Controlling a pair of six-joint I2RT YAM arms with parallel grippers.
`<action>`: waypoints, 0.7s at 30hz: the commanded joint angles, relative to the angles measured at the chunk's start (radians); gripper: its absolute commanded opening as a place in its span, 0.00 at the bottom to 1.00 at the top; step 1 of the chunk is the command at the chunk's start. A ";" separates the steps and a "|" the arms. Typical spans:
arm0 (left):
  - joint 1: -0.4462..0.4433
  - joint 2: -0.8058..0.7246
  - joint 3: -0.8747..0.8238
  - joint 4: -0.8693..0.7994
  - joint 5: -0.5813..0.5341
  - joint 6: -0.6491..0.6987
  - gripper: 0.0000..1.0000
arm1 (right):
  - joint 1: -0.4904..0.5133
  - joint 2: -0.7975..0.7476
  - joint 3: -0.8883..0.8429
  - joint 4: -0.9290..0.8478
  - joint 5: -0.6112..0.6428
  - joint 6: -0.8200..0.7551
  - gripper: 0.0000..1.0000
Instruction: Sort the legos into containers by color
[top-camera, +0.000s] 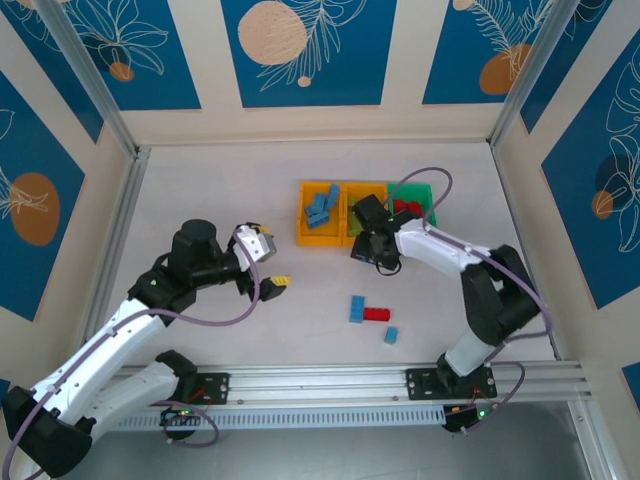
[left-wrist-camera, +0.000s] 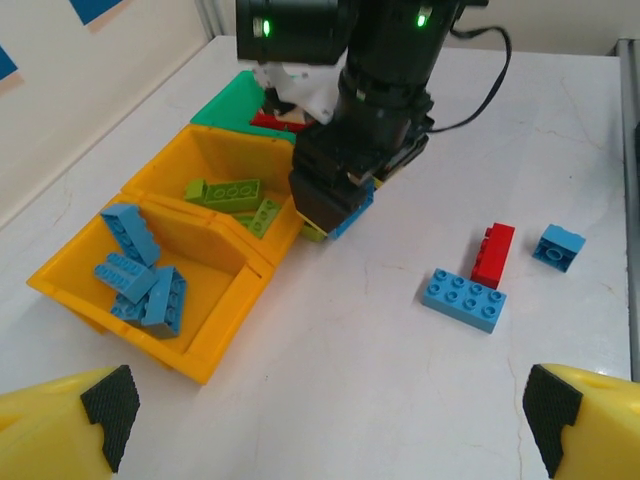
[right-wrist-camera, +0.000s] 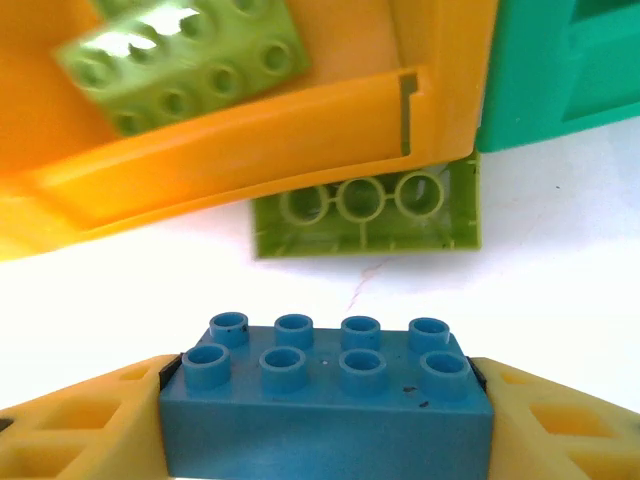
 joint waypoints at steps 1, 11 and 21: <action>-0.002 -0.015 -0.013 0.061 0.106 -0.021 1.00 | 0.011 -0.071 0.080 -0.035 0.015 -0.004 0.57; -0.030 0.048 0.016 0.131 0.073 -0.164 1.00 | 0.010 0.329 0.614 -0.054 -0.058 -0.211 0.63; -0.037 0.008 -0.027 0.129 -0.030 -0.242 1.00 | 0.005 0.452 0.847 -0.186 -0.076 -0.246 0.95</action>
